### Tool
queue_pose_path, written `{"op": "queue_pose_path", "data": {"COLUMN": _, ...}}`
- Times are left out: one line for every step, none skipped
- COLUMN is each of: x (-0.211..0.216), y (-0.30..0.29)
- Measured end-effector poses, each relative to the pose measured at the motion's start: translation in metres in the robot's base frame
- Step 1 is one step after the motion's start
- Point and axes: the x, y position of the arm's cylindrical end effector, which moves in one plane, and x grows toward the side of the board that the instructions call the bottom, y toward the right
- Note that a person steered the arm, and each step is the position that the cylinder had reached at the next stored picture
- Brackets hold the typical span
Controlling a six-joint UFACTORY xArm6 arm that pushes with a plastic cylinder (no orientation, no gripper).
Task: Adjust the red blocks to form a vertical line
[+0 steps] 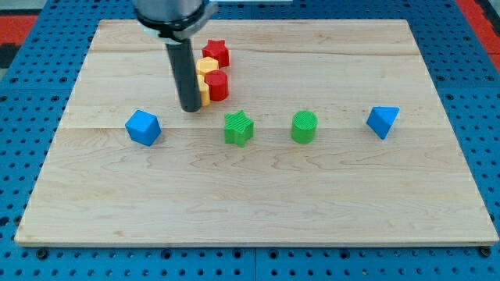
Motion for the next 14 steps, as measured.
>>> {"op": "queue_pose_path", "data": {"x": 0.003, "y": 0.033}}
{"op": "queue_pose_path", "data": {"x": -0.009, "y": 0.074}}
{"op": "queue_pose_path", "data": {"x": -0.031, "y": 0.065}}
{"op": "queue_pose_path", "data": {"x": -0.043, "y": 0.042}}
{"op": "queue_pose_path", "data": {"x": -0.047, "y": 0.013}}
{"op": "queue_pose_path", "data": {"x": -0.047, "y": 0.021}}
{"op": "queue_pose_path", "data": {"x": -0.047, "y": 0.03}}
{"op": "queue_pose_path", "data": {"x": -0.071, "y": 0.045}}
{"op": "queue_pose_path", "data": {"x": -0.105, "y": 0.034}}
{"op": "queue_pose_path", "data": {"x": -0.127, "y": 0.027}}
{"op": "queue_pose_path", "data": {"x": -0.141, "y": 0.026}}
{"op": "queue_pose_path", "data": {"x": -0.143, "y": 0.045}}
{"op": "queue_pose_path", "data": {"x": -0.174, "y": 0.058}}
{"op": "queue_pose_path", "data": {"x": -0.207, "y": 0.051}}
